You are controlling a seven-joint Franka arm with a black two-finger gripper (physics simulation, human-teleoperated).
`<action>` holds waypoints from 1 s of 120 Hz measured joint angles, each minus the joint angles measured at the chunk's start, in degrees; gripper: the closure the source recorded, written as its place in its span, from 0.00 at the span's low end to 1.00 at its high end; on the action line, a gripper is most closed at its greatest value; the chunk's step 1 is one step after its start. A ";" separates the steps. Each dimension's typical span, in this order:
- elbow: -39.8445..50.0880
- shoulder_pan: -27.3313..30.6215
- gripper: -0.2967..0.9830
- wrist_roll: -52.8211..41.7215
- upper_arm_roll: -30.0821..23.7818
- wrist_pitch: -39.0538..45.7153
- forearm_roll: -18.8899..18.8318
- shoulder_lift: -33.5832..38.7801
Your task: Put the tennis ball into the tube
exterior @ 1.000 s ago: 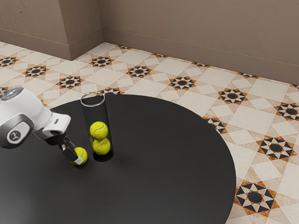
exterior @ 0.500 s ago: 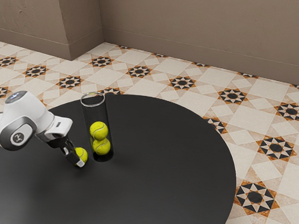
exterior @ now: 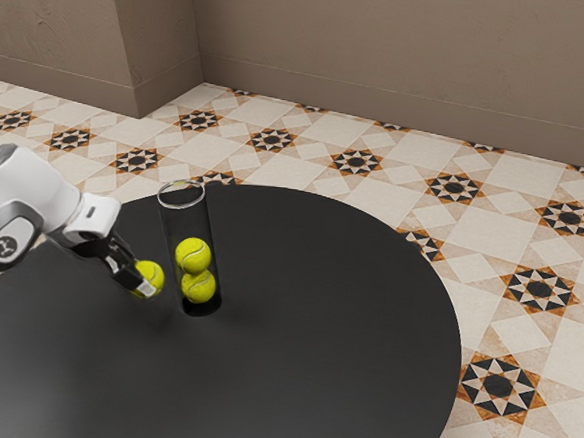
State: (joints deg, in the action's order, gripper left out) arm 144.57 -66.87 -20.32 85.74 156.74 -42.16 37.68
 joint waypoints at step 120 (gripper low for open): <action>-28.25 25.97 0.70 11.85 -43.64 -29.14 30.62 -29.34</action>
State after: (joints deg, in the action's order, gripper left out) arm 116.32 -40.90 -8.47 42.10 127.60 -11.54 8.34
